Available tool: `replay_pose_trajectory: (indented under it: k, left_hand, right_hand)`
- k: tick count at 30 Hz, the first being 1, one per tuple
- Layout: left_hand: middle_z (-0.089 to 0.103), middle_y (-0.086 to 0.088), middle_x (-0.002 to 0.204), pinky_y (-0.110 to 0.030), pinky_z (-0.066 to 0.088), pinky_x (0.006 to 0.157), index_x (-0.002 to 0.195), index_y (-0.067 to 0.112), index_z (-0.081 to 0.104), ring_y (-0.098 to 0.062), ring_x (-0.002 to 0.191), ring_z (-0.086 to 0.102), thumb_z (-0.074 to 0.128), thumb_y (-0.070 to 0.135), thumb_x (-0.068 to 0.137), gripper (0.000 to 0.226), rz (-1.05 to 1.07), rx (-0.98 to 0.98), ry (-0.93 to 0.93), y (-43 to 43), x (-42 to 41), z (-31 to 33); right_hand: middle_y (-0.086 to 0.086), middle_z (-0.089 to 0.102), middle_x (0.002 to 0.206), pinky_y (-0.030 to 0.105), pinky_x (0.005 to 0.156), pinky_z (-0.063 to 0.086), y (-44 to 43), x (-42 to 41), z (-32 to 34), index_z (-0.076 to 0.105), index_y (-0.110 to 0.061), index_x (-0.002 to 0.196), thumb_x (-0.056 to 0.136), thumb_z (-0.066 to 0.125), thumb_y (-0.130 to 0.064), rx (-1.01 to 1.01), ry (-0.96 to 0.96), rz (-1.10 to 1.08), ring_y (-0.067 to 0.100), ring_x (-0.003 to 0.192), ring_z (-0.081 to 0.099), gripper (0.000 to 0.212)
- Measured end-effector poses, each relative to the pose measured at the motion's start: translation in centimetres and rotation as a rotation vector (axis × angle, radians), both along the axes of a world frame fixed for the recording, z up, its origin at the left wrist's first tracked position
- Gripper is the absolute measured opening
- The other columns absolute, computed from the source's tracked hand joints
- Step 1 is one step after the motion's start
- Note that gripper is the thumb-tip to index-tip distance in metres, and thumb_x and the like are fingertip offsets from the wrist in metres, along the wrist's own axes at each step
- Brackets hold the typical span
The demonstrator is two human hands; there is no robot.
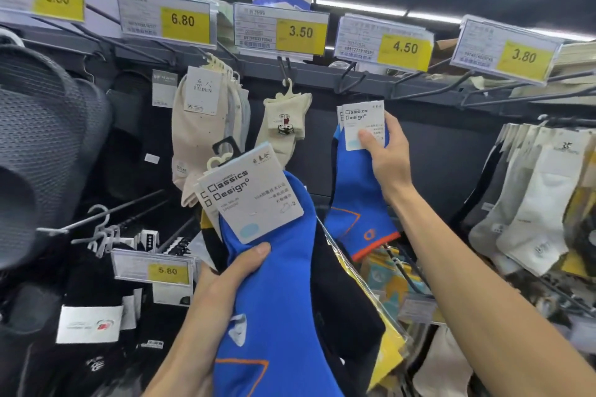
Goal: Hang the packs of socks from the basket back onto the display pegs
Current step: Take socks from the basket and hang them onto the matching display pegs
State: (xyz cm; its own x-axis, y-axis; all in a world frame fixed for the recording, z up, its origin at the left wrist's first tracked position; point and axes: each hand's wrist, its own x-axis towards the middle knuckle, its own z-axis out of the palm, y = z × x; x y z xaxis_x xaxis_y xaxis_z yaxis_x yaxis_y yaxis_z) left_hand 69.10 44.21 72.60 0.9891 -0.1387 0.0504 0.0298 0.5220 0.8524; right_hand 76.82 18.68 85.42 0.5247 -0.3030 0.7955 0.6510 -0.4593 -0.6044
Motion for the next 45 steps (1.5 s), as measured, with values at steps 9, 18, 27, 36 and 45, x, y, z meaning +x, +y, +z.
replay_pose_trajectory:
  k: [9, 18, 27, 36, 45]
  left_hand:
    - [0.08, -0.002, 0.091, -0.023, 0.058, 0.054, 0.12, 0.015, 0.066, -0.017, 0.075, 0.077, 0.09, 0.007, 0.037, 0.087, -0.018, 0.025, -0.105, 0.7, -1.6, -0.5]
    - [0.076, -0.008, 0.108, -0.023, 0.057, 0.051, 0.129, 0.015, 0.061, -0.016, 0.074, 0.077, 0.084, 0.034, 0.038, 0.096, -0.002, -0.021, -0.058, 1.0, -3.3, 0.5]
    - [0.074, -0.002, 0.118, -0.048, 0.058, 0.091, 0.132, 0.021, 0.048, -0.024, 0.103, 0.073, 0.093, 0.027, 0.051, 0.093, 0.033, 0.003, -0.139, -0.4, -4.2, 0.5]
    - [0.067, -0.008, 0.131, -0.051, 0.054, 0.097, 0.147, 0.033, 0.042, -0.033, 0.113, 0.069, 0.085, 0.054, 0.058, 0.1, -0.175, -0.168, -0.018, -2.1, -6.0, 0.7]
    - [0.073, -0.009, 0.122, -0.045, 0.062, 0.08, 0.15, 0.043, 0.03, -0.031, 0.103, 0.074, 0.086, 0.057, 0.059, 0.108, -0.282, -0.226, -0.018, -1.7, -6.2, 0.8]
  right_hand:
    - [0.005, 0.062, 0.13, 0.022, 0.099, 0.048, 1.3, 2.4, 1.1, 0.046, -0.005, 0.139, 0.095, 0.06, -0.006, -0.031, -0.048, 0.012, 0.009, 0.118, 0.06, 0.046]
    - [-0.002, 0.058, 0.132, 0.026, 0.089, 0.045, 0.6, 3.7, 1.8, 0.039, -0.019, 0.144, 0.094, 0.052, -0.017, -0.135, 0.358, -0.204, 0.018, 0.12, 0.055, 0.052]
    - [-0.015, 0.066, 0.087, 0.017, 0.061, 0.048, 10.9, -15.4, -3.6, 0.061, -0.039, 0.099, 0.079, 0.062, -0.067, -0.295, 0.07, 0.064, 0.006, 0.076, 0.06, 0.035]
    - [-0.017, 0.073, 0.098, 0.018, 0.07, 0.055, 10.7, -15.9, -5.5, 0.058, -0.023, 0.097, 0.081, 0.078, -0.017, -0.049, 0.116, 0.116, 0.0, 0.089, 0.069, 0.026]
    - [-0.013, 0.073, 0.113, 0.016, 0.077, 0.055, 9.4, -17.0, -5.7, 0.064, -0.03, 0.118, 0.083, 0.07, -0.026, -0.139, 0.25, 0.34, 0.005, 0.103, 0.069, 0.036]
